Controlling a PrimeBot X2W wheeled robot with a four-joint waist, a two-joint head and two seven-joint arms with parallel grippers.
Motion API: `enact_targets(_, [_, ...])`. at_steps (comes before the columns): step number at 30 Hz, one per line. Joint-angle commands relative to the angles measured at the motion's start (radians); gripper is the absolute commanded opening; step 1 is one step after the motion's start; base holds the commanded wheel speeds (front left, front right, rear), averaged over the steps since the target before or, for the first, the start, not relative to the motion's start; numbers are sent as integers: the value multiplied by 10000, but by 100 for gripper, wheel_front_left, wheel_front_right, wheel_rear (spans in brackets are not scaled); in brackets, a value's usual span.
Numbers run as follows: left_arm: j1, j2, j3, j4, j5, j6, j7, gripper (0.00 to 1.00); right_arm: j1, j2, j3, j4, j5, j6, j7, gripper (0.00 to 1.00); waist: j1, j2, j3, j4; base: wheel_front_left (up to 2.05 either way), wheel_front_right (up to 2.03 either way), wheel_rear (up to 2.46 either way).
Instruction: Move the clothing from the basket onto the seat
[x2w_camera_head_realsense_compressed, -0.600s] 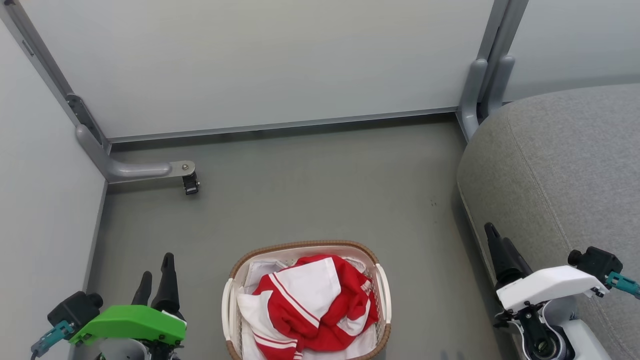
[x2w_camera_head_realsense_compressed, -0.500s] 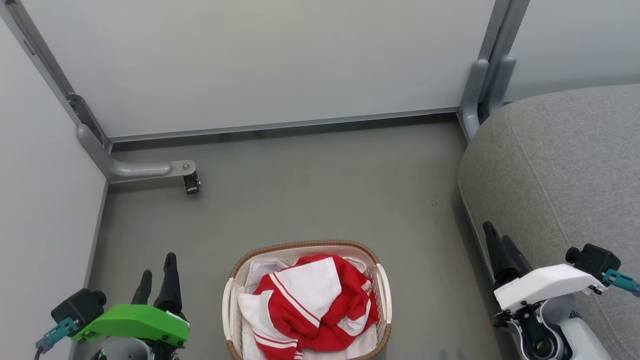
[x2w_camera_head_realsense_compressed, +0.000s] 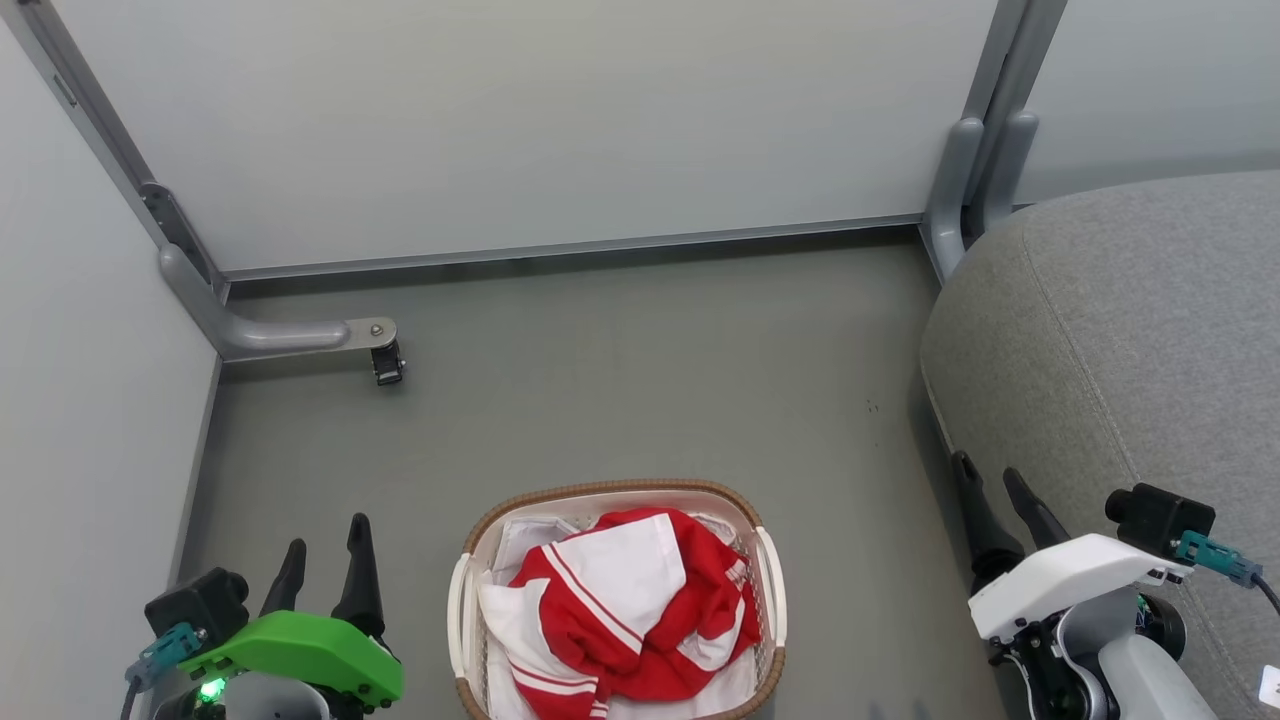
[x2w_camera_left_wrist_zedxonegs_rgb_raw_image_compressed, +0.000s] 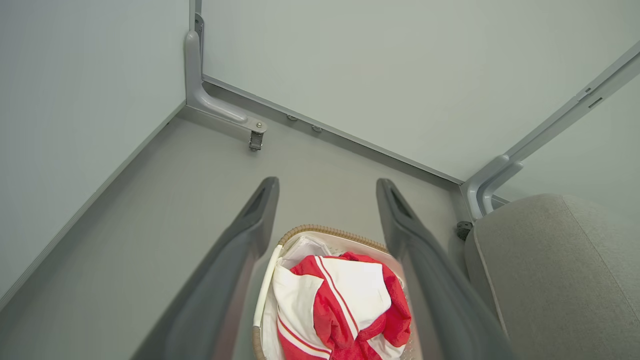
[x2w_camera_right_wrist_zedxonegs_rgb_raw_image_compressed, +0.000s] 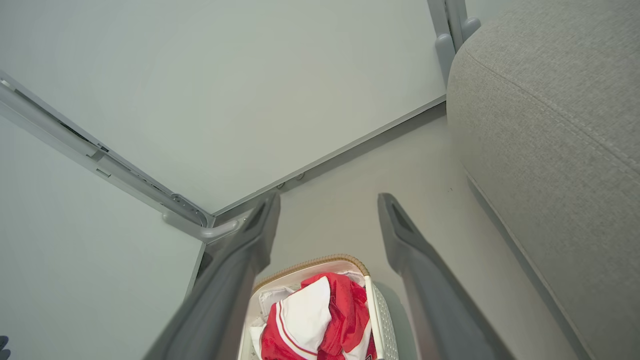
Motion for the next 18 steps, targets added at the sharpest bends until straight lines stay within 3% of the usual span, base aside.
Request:
enact_targets(1, [-256, 124, -129, -63, 365, 98, -110, 100, -246, -45, 22, -40, -381, 2, -123, 100, -1, -1, 0, 8, 0, 0, 0])
enact_targets(18, [-277, 335, -826, 100, 2102, 601, -571, 100, -401, 75, 98, 374, -2548, 2, -586, 100, -1, -1, 9, 77, 0, 0, 0])
